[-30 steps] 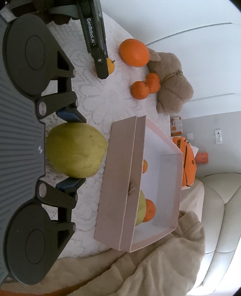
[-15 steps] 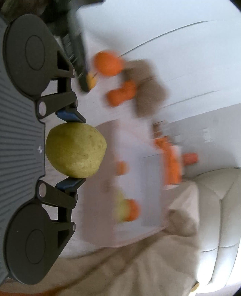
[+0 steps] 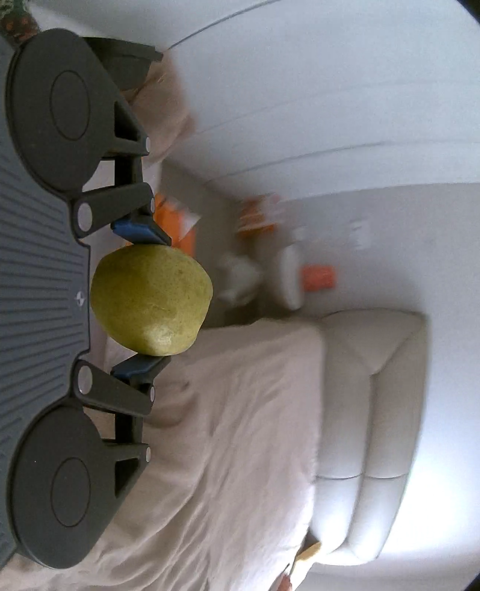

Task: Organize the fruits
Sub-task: 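Carry the pear over the pink box while the left tool drops its mandarin in, then open the right tool to drop the pear into the pink box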

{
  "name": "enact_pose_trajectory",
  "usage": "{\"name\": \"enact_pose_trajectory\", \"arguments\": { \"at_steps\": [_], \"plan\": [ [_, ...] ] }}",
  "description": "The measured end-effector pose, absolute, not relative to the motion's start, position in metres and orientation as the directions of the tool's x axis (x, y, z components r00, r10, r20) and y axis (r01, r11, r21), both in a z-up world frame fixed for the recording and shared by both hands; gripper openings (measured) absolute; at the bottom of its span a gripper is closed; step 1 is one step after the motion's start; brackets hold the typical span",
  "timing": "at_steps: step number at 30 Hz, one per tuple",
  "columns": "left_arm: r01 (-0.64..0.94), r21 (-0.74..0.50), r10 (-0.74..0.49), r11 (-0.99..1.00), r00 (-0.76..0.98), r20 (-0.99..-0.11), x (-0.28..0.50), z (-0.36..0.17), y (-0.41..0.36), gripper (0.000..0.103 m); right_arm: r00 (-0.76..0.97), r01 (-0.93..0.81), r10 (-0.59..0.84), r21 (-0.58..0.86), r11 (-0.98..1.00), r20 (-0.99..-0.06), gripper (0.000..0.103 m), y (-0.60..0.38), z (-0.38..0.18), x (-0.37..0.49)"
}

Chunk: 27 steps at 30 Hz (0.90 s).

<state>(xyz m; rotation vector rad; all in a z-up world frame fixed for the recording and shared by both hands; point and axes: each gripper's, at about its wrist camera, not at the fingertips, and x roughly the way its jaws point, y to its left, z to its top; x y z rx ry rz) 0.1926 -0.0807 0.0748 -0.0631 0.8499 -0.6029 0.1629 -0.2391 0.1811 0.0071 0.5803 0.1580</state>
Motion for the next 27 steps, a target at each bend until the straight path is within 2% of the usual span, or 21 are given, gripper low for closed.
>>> {"name": "enact_pose_trajectory", "arguments": {
  "at_steps": [4, 9, 12, 16, 19, 24, 27],
  "plan": [
    [0.461, -0.33, -0.562, 0.824, 0.587, -0.583, 0.169, 0.078, -0.053, 0.037, 0.755, -0.125, 0.111, 0.024, 0.992, -0.646, 0.06, -0.246, 0.148, 0.185],
    [0.42, -0.322, -0.529, 0.848, 0.707, -0.47, 0.1, 0.081, 0.006, 0.037, 0.644, -0.106, 0.127, 0.077, 0.991, -0.755, 0.06, -0.238, 0.1, 0.213],
    [0.367, -0.354, -0.502, 0.86, 0.733, -0.46, 0.064, 0.072, 0.043, 0.037, 0.601, -0.108, 0.117, 0.065, 0.992, -0.79, 0.06, -0.222, 0.079, 0.23],
    [0.298, -0.337, -0.436, 0.893, 0.762, -0.479, 0.031, 0.059, 0.076, 0.037, 0.56, -0.092, 0.052, 0.0, 0.996, -0.827, 0.06, -0.208, 0.057, 0.248],
    [0.235, -0.377, -0.4, 0.896, 0.796, -0.454, 0.021, 0.061, 0.1, 0.037, 0.494, -0.064, 0.058, 0.031, 0.998, -0.868, 0.06, -0.212, 0.045, 0.255],
    [0.042, -0.375, -0.2, 0.926, 0.898, -0.393, 0.003, 0.068, 0.148, 0.037, 0.538, -0.073, 0.06, 0.024, 0.997, -0.841, 0.063, -0.209, 0.057, 0.235],
    [-0.085, -0.372, -0.081, 0.925, 0.909, -0.408, 0.001, 0.071, 0.173, 0.037, 0.627, -0.091, 0.012, -0.058, 0.994, -0.779, 0.071, -0.197, 0.082, 0.216]
  ]
}}
